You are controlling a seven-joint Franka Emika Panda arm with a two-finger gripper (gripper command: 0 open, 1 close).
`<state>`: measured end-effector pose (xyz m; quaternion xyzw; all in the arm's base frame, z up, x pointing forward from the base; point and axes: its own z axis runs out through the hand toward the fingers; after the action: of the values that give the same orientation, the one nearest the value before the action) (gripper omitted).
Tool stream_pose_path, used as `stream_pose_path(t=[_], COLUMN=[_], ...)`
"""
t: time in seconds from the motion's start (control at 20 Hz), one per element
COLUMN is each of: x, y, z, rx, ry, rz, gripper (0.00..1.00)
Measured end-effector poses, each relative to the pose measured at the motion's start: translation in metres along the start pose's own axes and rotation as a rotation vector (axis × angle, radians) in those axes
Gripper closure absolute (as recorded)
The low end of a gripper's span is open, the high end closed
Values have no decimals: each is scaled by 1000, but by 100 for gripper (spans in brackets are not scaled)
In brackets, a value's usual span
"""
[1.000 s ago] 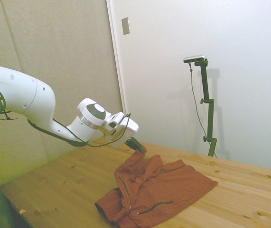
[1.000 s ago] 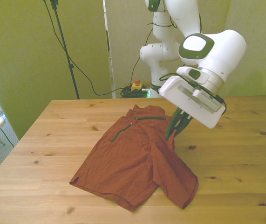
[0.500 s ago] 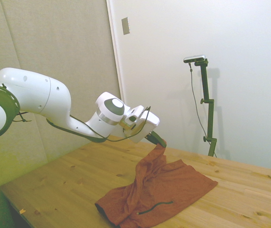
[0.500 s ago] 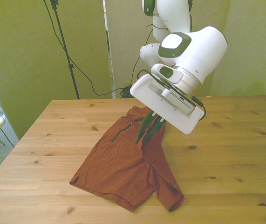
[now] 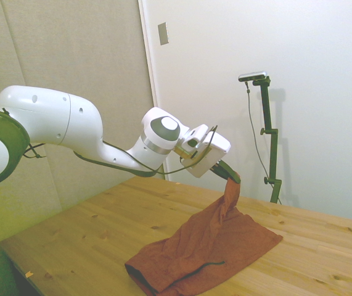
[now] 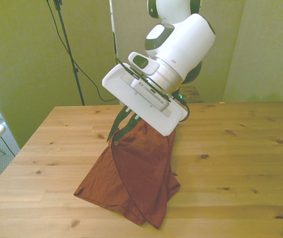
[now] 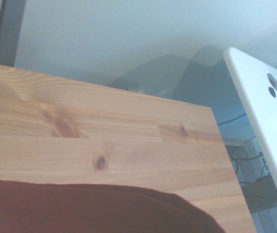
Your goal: Fold the shorts
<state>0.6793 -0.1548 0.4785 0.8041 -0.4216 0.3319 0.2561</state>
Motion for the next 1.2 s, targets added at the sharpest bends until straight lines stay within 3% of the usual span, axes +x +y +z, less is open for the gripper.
stream_pose_path(t=[0.3,0.35,0.65,1.2], x=[9,7,-2,-7], y=[34,41,64,74], z=[39,48,95,112], rx=[-51,-61,-79,-78], ry=[-25,-32,-51,-65], rz=[31,33,43,67], gripper=[100,0,0,0])
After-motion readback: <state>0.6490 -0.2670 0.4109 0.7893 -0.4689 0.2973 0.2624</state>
